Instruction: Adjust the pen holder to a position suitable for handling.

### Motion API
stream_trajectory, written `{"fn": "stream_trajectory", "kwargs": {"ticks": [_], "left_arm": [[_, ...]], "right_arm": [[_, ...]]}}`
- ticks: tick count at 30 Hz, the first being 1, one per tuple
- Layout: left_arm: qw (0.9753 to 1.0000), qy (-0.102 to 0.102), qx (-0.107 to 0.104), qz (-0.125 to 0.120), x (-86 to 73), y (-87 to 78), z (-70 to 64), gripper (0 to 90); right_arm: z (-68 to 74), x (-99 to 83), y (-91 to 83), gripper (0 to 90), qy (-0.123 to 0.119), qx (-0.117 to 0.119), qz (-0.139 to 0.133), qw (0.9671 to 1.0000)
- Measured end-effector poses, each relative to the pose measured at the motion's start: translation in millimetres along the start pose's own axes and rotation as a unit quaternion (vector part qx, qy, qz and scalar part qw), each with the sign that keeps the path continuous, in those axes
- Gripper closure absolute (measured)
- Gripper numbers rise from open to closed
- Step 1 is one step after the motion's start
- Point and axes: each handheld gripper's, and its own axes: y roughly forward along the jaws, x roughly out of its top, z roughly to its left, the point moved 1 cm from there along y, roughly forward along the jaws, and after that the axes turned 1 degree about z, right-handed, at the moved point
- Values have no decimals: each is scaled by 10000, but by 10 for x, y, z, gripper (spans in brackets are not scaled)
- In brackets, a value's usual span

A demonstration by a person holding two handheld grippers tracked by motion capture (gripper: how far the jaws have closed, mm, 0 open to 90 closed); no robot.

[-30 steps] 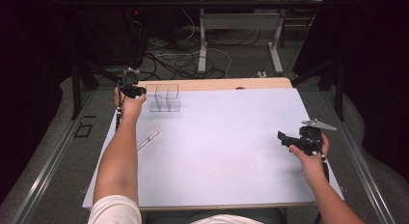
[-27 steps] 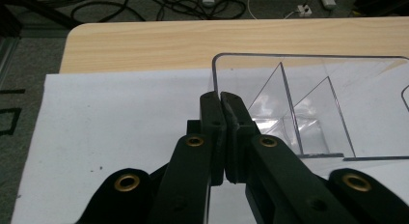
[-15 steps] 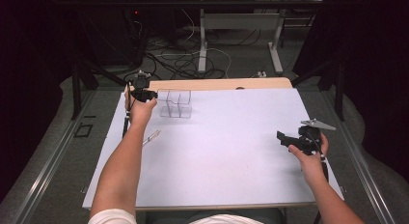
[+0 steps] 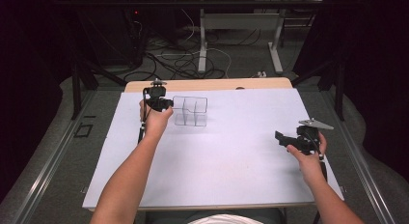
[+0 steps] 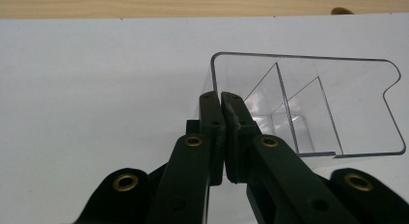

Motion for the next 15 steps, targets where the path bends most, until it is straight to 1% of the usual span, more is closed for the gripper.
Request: {"fn": "stream_trajectory", "kwargs": {"ticks": [1,3,5,6,7,10,12,13,14,15], "left_arm": [[10000,0,-18,-5,-18,-7,-27,888],[10000,41,-48,-31,-54,-17,-76,887],[9999,7,-122,-14,-80,-30,-114,883],[9998,-51,-207,10,-101,-40,-143,881],[9998,-51,-207,10,-101,-40,-143,879],[9994,-62,-335,37,-127,-49,-194,876],[9993,-56,-372,-9,-145,-44,-234,875],[9989,-35,-478,3,-160,-41,-275,874],[9989,-35,-478,3,-160,-41,-275,873],[9986,-43,-521,23,-167,-41,-299,871]], "right_arm": [[8,-1,1,72,24,2,9,10000],[7,0,1,72,-13,-1,4,10000],[10,-3,2,72,-34,7,15,10000],[18,-4,3,73,-1,-2,27,10000],[18,-4,3,73,-1,-2,27,10000],[19,-8,7,73,9,4,48,10000],[20,-8,7,73,4,16,50,10000],[21,-8,8,74,6,19,47,10000],[21,-8,8,74,6,19,47,10000],[17,-9,14,75,-18,18,41,10000]]}}
